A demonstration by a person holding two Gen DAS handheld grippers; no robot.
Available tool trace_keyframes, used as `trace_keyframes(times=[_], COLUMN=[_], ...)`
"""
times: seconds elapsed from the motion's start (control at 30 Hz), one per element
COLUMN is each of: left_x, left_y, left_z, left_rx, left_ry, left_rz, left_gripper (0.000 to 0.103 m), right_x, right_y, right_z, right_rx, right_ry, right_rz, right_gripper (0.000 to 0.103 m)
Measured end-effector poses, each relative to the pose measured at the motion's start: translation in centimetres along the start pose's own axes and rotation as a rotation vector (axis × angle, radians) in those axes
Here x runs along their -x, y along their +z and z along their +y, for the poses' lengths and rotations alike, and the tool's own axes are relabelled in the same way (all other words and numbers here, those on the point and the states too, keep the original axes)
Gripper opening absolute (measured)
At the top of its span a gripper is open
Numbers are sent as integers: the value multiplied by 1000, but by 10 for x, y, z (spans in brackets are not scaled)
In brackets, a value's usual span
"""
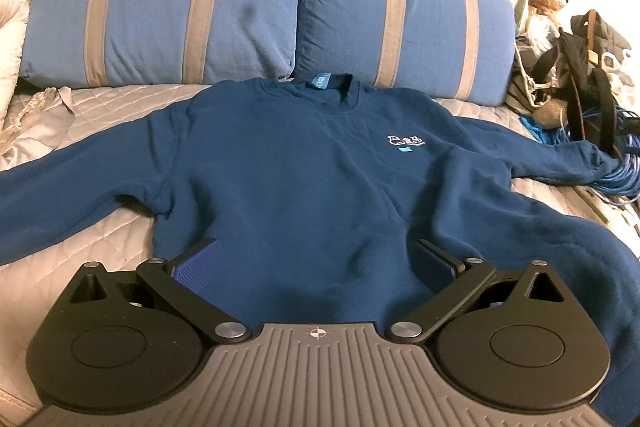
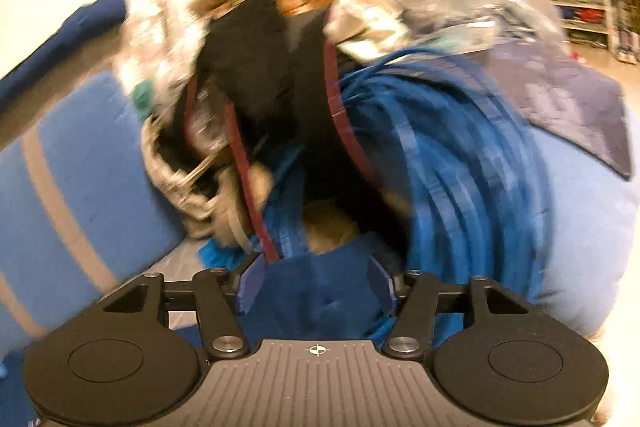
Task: Fold clothes
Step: 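Withdraw the right gripper back over the sweatshirt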
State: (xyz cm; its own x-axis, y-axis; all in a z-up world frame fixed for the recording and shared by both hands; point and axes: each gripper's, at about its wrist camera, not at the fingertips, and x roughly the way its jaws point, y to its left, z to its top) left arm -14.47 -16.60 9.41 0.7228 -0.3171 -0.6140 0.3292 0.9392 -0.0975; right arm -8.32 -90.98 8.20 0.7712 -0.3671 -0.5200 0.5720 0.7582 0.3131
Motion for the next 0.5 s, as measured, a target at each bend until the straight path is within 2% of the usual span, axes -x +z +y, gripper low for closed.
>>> trace_keyframes(times=[0.3,0.5], left_x=[-1,-4], left_y=[0,-1], left_z=[1,5], left_rx=[2,25], left_ry=[-1,-14], left_rz=[4,14], left_gripper=[103,103], right_x=[-45,-80], right_y=[-56,-88], right_z=[112,199], right_rx=[225,458], right_ry=[135,198], right_rz=[103,124], right_gripper=[62,62])
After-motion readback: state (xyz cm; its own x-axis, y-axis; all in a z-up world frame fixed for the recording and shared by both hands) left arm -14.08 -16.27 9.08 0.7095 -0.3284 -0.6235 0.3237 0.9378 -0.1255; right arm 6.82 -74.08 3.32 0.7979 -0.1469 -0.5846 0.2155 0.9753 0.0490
